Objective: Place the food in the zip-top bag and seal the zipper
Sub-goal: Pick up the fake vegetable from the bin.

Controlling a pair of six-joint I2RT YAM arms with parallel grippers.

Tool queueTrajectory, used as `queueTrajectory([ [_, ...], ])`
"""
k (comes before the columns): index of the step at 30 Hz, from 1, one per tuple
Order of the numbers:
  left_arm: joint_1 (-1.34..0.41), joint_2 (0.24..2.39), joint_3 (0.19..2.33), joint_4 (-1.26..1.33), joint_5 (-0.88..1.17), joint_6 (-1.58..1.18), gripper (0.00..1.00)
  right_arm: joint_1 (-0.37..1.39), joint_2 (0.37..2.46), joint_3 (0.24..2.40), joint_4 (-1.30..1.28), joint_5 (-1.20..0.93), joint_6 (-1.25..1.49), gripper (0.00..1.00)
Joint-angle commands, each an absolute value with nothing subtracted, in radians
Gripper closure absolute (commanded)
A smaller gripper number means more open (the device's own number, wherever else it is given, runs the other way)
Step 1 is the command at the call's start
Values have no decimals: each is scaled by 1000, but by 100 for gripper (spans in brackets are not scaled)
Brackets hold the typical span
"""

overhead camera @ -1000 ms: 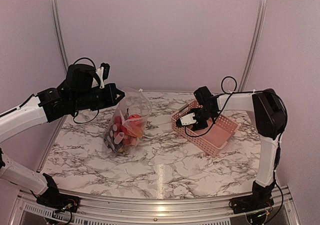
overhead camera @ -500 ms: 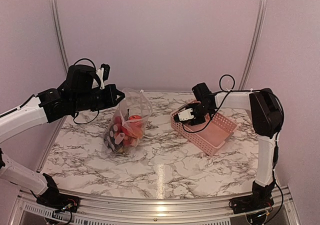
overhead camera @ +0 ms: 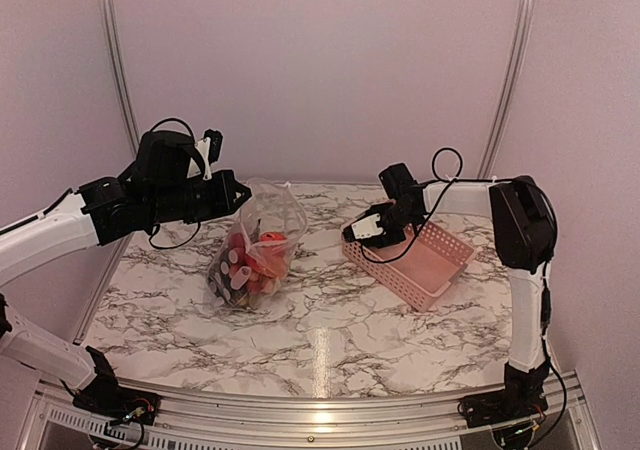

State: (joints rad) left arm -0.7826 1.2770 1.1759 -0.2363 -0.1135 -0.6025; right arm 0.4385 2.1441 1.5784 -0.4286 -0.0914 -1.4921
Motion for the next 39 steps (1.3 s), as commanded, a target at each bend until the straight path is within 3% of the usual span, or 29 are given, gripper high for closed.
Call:
queueTrajectory([
  [1, -778, 1278, 1190, -238, -123, -601, 100, 434, 2201, 1635, -524, -66, -1506, 44],
  [5, -778, 1278, 1190, -236, -125, -601, 100, 433, 2215, 1637, -572, -45, -1519, 52],
  [11, -778, 1288, 1189, -222, -111, -608, 100, 432, 2229, 1633, -664, -23, -1517, 48],
  [14, -777, 1285, 1181, -215, -108, -613, 100, 427, 2221, 1623, -635, -28, -1491, 51],
  [22, -779, 1282, 1180, -215, -104, -615, 100, 412, 2183, 1568, -489, -11, -1451, 85],
  [39, -778, 1304, 1195, -195, -86, -608, 100, 347, 1925, 1652, -663, -149, -1302, 95],
])
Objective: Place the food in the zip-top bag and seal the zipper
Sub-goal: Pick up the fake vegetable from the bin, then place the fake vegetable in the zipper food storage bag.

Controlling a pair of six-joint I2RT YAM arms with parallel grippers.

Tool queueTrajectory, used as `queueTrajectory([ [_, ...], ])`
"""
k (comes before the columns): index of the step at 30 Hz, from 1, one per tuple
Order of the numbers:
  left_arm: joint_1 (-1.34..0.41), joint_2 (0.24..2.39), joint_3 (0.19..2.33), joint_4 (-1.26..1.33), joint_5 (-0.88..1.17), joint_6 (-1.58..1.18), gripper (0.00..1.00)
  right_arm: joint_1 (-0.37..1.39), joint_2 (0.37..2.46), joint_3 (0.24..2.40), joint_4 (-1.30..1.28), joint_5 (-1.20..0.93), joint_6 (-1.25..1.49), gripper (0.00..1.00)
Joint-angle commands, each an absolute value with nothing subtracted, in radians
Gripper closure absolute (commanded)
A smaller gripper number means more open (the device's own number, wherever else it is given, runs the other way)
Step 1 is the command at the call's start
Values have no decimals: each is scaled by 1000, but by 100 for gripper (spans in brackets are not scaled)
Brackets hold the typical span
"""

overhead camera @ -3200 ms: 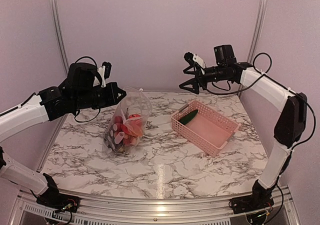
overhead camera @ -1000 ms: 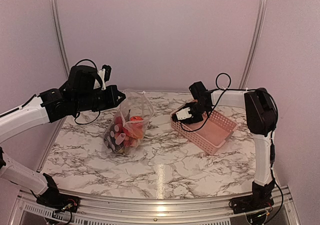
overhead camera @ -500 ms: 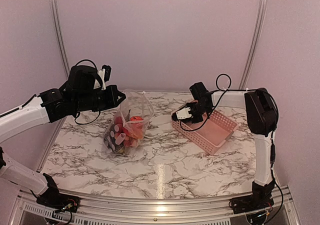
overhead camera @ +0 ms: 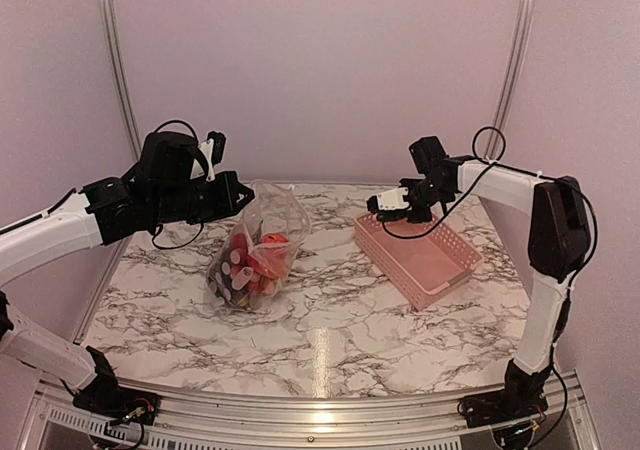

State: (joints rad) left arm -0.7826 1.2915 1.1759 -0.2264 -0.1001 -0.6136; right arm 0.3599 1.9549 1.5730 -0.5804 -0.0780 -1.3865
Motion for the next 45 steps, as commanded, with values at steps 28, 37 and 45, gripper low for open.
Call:
queueTrajectory([
  [28, -773, 1268, 1187, -212, -149, -581, 100, 624, 2132, 1729, 1411, -1332, 1390, 100],
  [37, -770, 1213, 1166, -212, -171, -586, 100, 675, 2130, 1624, 1107, -1276, 1080, 100],
  [45, -770, 1182, 1144, -223, -180, -589, 100, 712, 2048, 1724, 212, -992, 310, 68],
])
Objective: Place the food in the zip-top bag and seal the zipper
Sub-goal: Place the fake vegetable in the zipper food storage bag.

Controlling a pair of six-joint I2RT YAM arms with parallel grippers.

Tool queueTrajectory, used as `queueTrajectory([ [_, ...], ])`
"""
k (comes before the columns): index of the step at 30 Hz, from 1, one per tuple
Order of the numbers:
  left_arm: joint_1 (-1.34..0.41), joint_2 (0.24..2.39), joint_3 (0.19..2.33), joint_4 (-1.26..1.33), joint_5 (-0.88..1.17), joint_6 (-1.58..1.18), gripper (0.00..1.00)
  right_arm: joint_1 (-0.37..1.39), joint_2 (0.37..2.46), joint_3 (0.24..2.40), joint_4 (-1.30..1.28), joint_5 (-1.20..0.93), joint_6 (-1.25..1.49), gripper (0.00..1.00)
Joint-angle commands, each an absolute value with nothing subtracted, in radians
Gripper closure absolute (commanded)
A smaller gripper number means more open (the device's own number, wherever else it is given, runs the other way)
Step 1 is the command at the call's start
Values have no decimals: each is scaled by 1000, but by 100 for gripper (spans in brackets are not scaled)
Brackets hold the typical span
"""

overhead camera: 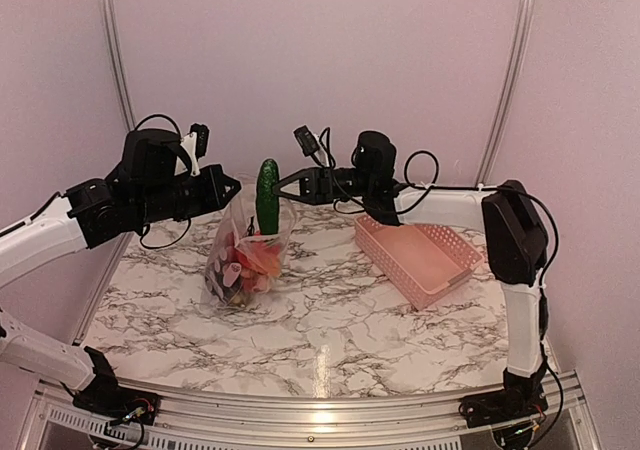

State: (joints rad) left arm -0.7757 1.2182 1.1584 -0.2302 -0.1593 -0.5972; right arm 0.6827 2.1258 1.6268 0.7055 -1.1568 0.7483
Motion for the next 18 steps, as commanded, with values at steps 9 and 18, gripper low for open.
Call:
queueTrajectory([
  [9, -763, 1163, 1121, -227, -207, -573, 100, 735, 1918, 1854, -306, -790, -140, 36],
  [18, -758, 1168, 1195, -237, -5, -335, 100, 543, 1883, 1841, -420, -951, -275, 35],
])
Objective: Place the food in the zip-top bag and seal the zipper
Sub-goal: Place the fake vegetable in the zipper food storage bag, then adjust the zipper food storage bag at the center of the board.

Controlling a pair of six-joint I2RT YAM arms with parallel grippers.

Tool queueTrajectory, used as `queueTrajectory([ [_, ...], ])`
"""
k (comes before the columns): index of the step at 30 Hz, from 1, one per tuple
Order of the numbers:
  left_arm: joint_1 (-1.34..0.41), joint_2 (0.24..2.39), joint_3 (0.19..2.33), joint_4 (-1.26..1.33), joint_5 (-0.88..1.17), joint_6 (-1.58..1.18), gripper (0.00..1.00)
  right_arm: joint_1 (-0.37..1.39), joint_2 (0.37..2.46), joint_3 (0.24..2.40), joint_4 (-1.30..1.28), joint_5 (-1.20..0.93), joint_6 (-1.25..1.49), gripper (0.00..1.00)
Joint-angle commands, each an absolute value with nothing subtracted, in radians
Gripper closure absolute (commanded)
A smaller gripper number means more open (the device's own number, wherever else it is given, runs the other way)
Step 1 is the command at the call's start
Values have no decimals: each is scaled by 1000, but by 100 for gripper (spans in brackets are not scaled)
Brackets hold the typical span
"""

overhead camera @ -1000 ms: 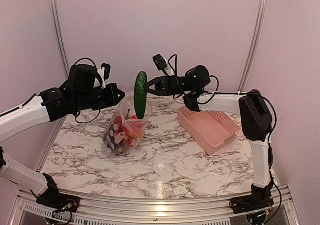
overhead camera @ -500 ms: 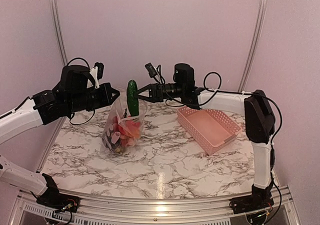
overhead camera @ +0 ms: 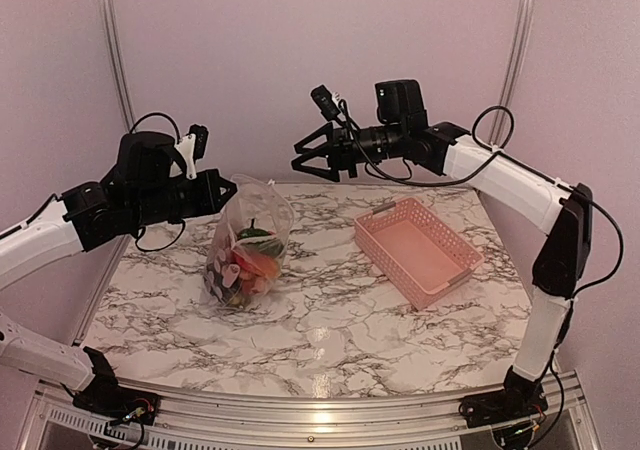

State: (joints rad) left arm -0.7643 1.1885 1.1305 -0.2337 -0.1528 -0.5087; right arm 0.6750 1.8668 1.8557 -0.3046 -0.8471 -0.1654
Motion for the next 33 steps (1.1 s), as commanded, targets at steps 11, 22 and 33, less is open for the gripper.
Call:
queueTrajectory([
  [11, -777, 1389, 1474, -375, 405, -212, 100, 489, 1836, 1694, -679, -993, -791, 42],
  [22, -777, 1486, 1444, -463, 384, -147, 100, 590, 1789, 1563, -659, -994, -896, 37],
  [33, -778, 1477, 1443, -453, 361, -140, 100, 542, 1792, 1660, -663, -1033, -824, 49],
])
